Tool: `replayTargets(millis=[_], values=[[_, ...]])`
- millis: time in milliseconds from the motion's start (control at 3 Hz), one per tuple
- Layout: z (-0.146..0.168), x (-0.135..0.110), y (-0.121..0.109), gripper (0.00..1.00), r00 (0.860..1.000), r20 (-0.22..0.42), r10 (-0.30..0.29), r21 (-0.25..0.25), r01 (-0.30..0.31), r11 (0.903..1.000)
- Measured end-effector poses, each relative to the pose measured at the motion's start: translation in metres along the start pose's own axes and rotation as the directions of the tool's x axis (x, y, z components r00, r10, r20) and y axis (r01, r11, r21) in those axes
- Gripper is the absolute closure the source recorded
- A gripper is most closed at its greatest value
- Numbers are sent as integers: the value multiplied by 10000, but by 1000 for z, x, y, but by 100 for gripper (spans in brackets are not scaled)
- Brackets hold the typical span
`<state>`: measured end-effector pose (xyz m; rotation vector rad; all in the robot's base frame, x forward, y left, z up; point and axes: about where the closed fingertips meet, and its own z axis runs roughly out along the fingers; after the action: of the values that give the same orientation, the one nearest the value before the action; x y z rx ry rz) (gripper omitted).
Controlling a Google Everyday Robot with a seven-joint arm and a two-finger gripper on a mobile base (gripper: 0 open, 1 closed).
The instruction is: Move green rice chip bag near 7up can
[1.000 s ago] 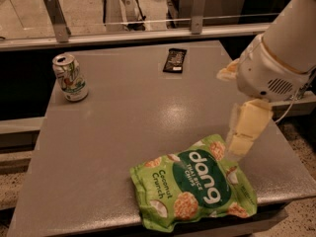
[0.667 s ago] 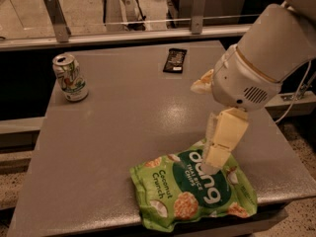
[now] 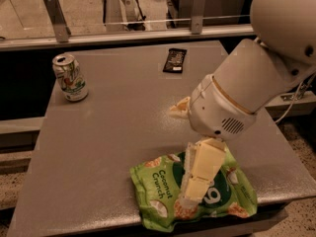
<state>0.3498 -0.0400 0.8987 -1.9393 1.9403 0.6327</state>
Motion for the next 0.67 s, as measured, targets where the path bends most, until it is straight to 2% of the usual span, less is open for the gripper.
replayTargets(millis=[667], values=[[43,17,18,0,9998,167,142,-166,-139,9998]])
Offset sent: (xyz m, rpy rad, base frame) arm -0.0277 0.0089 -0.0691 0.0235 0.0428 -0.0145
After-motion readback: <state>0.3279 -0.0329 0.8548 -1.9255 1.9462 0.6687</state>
